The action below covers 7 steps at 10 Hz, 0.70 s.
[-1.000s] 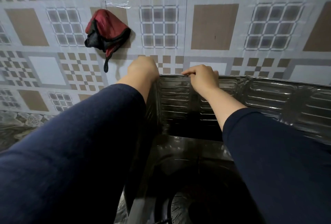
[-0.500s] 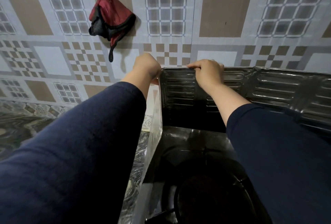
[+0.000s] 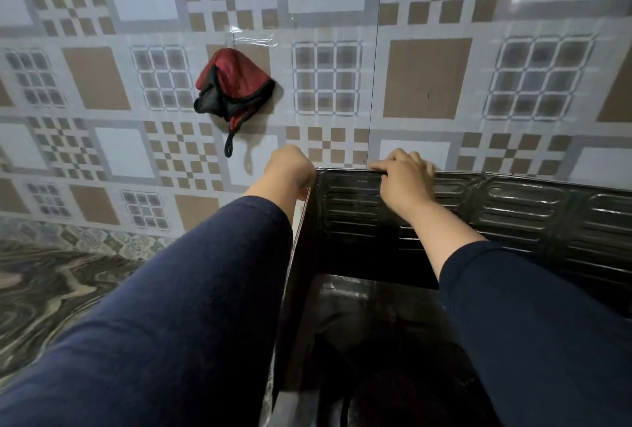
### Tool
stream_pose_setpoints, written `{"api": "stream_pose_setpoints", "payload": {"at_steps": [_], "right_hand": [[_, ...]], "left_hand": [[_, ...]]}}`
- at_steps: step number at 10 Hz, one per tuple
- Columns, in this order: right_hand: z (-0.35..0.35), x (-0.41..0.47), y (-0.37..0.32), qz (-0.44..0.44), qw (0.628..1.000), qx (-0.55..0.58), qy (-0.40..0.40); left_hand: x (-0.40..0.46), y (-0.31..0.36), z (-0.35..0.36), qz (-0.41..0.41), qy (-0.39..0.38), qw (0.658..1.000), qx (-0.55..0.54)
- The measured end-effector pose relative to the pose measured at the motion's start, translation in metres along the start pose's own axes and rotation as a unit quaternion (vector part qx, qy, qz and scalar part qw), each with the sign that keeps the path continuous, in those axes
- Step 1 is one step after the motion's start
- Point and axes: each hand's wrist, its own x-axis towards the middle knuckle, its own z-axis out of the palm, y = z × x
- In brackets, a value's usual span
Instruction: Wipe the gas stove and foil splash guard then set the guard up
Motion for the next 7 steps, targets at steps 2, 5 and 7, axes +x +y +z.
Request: {"api": "stream_pose_setpoints", "payload": {"at_steps": [2, 5, 7], "right_hand": [[-0.002, -0.002, 0.002, -0.01, 1.0, 0.003, -0.021], [-0.018, -0.008, -0.005, -0.001, 1.0, 0.021, -0.023], [-0.054, -0.041, -0.016, -0.067, 0.996, 0.058, -0.007]], "left_hand": [[-0.004, -0.002, 0.003, 0.017, 0.002, 1.0, 0.023], [-0.016, 0.011, -0.007, 0.008, -0.033, 0.995, 0.095], [-0.04, 0.016, -0.016, 0.045, 0.0, 0.993, 0.106]]}}
